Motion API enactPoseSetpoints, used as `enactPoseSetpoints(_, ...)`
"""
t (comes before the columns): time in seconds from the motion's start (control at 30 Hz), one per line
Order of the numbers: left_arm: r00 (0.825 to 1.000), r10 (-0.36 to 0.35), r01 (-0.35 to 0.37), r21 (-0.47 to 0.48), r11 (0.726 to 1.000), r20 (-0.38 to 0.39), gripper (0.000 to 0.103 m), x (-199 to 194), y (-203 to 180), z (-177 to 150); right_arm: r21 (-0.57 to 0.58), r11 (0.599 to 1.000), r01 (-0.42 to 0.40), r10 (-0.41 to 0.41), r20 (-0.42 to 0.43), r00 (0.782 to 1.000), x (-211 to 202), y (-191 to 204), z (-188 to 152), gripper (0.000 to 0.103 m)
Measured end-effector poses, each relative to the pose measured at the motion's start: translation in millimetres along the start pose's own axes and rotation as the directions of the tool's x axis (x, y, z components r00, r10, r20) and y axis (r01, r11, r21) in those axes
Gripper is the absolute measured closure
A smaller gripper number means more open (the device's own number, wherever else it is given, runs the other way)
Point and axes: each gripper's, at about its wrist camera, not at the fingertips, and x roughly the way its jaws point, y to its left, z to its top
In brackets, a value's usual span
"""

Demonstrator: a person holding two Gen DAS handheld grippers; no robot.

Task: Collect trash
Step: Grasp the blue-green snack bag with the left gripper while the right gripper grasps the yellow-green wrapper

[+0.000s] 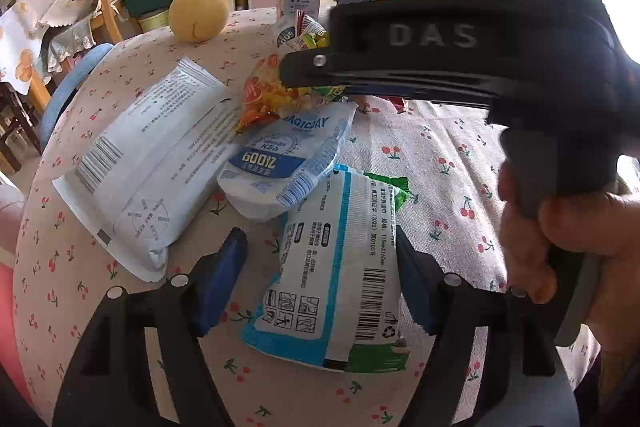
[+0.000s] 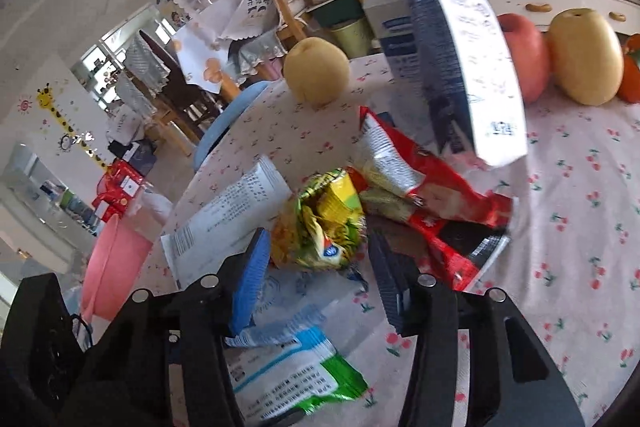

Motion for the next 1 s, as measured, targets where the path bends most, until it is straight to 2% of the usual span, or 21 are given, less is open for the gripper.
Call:
enactPoseSetpoints(0.13, 1.0, -0.006, 0.006, 0.019, 1.0, 0.009, 0.044, -0.8, -1.5, 0.1, 0.01, 1.0, -0.007, 0.007, -0.017, 1.0, 8.7, -0.7, 2.4, 0.051)
enactPoseSetpoints(0.23, 1.0, -0.025, 0.025, 0.004, 1.0, 0.014, 0.05, -1.1, 1.4, 0.9, 0.017, 1.0, -0.007, 0.007, -0.024, 1.0, 14.3, -4.4, 5.2, 0.057)
enactPoseSetpoints(0.53, 0.998, -0.054, 0.054, -0.001, 0.999, 0.017, 0.056, -3.9, 4.8, 0.8, 0.04, 0.999, -0.027, 0.027, -0.008, 1.0, 13.7, -13.6, 6.9, 0.065)
enactPoseSetpoints(0.7, 0.993, -0.117, 0.119, -0.063, 0.991, 0.025, 0.06, -9.0, 16.0, -1.0, 0.031, 0.999, -0.019, 0.019, -0.001, 1.0, 8.3, -13.0, 5.2, 0.072)
enactPoseSetpoints(1.0, 0.989, -0.137, 0.142, -0.088, 0.986, 0.056, 0.06, -24.0, 32.4, -4.7, -0.007, 1.0, -0.022, 0.023, 0.085, 0.996, -24.1, 2.1, 4.5, 0.074)
